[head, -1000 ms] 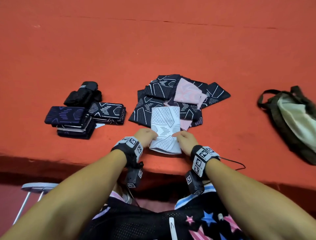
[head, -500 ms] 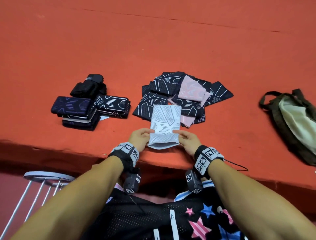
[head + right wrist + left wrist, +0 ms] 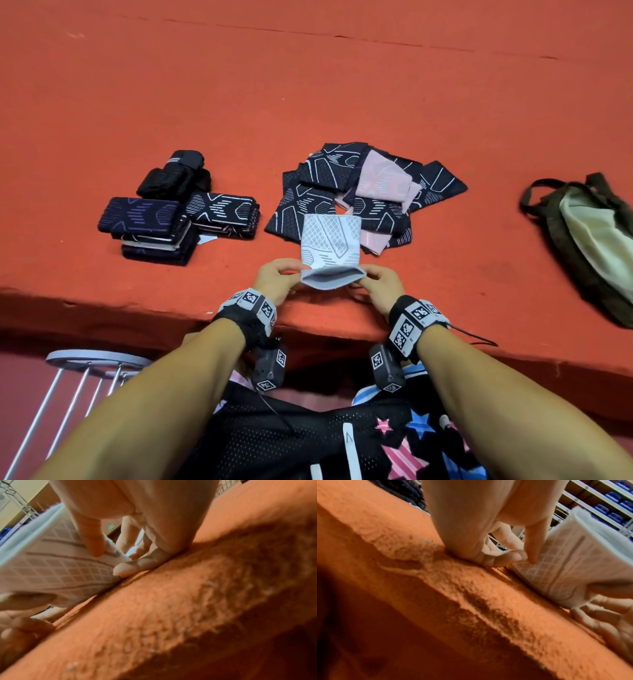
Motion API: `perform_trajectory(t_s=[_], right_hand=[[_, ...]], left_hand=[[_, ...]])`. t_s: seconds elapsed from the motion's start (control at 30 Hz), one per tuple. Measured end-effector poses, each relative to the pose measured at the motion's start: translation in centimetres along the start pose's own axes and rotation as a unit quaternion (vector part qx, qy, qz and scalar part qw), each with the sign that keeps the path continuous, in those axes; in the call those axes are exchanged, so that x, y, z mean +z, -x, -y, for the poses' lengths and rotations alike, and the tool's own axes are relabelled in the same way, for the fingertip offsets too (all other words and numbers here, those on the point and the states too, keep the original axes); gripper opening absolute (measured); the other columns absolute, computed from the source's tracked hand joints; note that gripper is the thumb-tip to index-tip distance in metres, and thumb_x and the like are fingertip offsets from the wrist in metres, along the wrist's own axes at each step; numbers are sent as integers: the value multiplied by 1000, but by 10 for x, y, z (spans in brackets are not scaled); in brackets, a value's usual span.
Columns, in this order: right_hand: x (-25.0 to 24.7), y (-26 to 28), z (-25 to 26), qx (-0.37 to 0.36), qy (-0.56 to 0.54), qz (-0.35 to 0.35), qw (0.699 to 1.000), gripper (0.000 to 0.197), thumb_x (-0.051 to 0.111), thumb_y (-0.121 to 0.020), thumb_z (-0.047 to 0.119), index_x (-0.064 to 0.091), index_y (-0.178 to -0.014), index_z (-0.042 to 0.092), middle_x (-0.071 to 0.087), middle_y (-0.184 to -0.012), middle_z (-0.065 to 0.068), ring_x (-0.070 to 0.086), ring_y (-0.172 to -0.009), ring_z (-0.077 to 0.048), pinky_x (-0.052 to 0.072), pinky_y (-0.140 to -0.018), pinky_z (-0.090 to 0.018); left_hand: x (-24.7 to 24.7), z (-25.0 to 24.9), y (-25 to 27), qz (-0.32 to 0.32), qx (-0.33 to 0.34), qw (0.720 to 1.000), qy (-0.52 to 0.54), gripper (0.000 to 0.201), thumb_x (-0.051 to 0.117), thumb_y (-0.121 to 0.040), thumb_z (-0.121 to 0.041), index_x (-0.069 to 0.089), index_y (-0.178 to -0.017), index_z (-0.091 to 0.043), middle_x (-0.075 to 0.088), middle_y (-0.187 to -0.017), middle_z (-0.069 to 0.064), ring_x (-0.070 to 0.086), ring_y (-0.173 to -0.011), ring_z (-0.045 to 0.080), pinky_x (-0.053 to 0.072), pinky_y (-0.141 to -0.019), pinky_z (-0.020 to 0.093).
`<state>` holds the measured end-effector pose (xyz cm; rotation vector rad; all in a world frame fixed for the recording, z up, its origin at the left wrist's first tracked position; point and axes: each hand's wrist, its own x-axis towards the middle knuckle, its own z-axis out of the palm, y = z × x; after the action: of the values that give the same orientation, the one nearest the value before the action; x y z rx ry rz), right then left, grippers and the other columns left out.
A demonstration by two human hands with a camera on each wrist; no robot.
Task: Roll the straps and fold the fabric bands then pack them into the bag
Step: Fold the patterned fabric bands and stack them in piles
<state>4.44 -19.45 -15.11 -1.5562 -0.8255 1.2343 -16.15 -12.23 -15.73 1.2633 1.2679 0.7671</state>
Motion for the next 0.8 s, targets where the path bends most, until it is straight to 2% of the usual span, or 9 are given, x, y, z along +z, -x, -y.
perform_trajectory(t_s=[0.1,0.2,0.27,0.37,0.43,0.6,0.7,0.8], right_hand=[[-3,-1,-3,9,32,-5,999,6,66,-94,11,70,-97,9,71,-78,-2,67,-68,-4,54,-56,-19],[-2,-4,-6,-1,37,-23,999,8,64,-96,14,71,-91,14,70,-81,-4,67,-70,-7,54,-55,-20],[-2,-5,-4,4,35,-32,999,11,64,-97,16,70,-87,16,68,-80,-5,66,-70,-9,54,-54,-21],[-2,-5,-3,19,21,-37,999,17,62,-98,18,67,-82,17,63,-71,-5,65,-67,-13,54,-52,-21],[-1,-6,-5,11,36,-43,998,19,60,-99,17,66,-81,16,62,-68,-5,64,-64,-14,53,-50,-21],[-1,-10,-9,-6,98,-55,994,3,58,-98,12,60,-98,14,61,-67,-5,60,-59,-16,51,-50,-24],[0,-7,-10,-24,130,-73,989,12,59,-95,12,53,-100,21,62,-67,-2,61,-59,-15,50,-53,-27],[1,-4,-9,-59,139,-74,986,20,58,-95,10,49,-105,25,59,-67,-2,61,-56,-13,49,-56,-25]], left_hand=[[3,0,0,-17,-20,1000,12,6,76,-84,-3,73,-86,-8,64,-110,4,59,-56,11,43,-46,15],[5,2,1,-41,-4,999,0,9,79,-84,-11,72,-78,-14,63,-109,5,61,-58,13,43,-45,17],[5,3,1,-43,0,999,-19,9,78,-86,-16,72,-79,-15,63,-97,6,58,-53,10,41,-42,19],[5,3,1,-40,-8,999,-25,9,73,-90,-25,72,-90,-16,61,-70,6,54,-51,14,39,-40,22],[6,3,1,-31,-2,999,-31,11,70,-92,-29,70,-92,-18,60,-63,4,55,-52,15,40,-43,22],[7,6,1,-50,-1,996,-70,21,68,-93,-38,66,-84,-19,57,-55,-3,55,-48,12,42,-48,23],[12,8,2,-76,0,992,-106,29,67,-92,-44,64,-74,-21,59,-56,-5,56,-52,13,45,-56,28],[13,5,1,-72,-11,991,-108,27,66,-93,-39,64,-75,-19,66,-53,-3,56,-44,4,43,-58,28]])
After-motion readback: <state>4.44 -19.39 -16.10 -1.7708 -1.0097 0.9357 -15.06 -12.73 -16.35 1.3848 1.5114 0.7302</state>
